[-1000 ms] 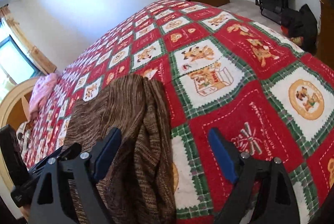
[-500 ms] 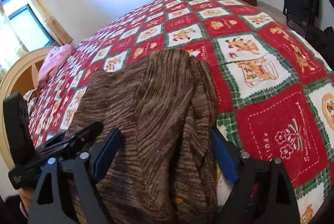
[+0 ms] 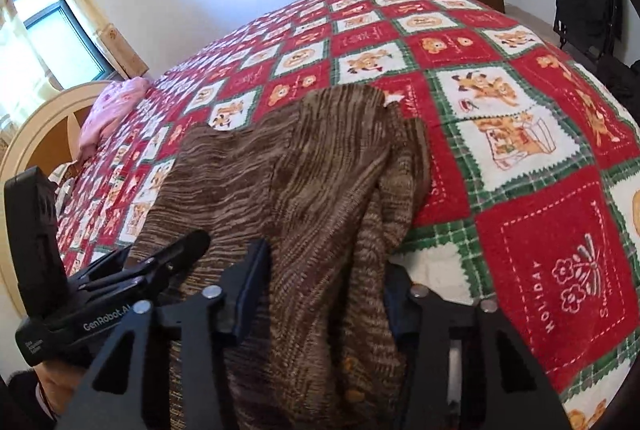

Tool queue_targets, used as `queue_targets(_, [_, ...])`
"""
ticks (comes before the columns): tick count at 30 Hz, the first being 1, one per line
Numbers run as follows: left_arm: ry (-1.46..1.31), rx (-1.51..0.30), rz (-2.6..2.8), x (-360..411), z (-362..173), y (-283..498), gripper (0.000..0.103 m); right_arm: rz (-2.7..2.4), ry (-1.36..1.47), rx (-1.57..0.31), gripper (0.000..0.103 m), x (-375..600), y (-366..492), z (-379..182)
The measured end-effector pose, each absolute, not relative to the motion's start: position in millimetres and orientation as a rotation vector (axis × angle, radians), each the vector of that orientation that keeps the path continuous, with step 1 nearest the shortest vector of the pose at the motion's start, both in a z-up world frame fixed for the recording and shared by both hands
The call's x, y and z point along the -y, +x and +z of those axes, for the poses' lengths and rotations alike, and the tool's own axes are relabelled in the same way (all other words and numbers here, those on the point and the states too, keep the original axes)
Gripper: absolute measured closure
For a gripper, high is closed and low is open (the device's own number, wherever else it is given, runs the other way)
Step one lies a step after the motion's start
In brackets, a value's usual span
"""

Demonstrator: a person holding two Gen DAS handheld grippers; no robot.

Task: Fold small clothes
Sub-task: 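Grasp the sweater end with the right tool while the left tool grips beside it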

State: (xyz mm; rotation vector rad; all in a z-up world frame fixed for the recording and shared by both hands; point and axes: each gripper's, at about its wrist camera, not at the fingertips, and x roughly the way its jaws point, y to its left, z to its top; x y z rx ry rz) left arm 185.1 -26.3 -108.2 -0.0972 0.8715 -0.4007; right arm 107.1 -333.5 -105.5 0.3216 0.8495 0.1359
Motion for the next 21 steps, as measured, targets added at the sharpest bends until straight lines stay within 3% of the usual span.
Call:
queue_targets(9, [-0.092,-0.865,-0.396,26.8,-107.2,184.5,0.025,0.13,0.296,-0.839,0.058,327.7,106.3,-104.7])
queue_targets(14, [-0.081,-0.858,-0.39,28.7,-106.2,183.4,0.029,0.144,0.316,-0.851,0.053,328.8,110.0,-107.4])
queue_targets(17, [-0.079,-0.851,-0.392,29.1,-105.1,182.0,0.036,0.151,0.329,-0.852,0.053,329.9,110.7,-108.5])
queue_targets(21, [-0.078,-0.837,-0.387,28.9,-103.1,179.8,0.051,0.142,0.29,-0.84,0.062,323.0,108.1,-105.7])
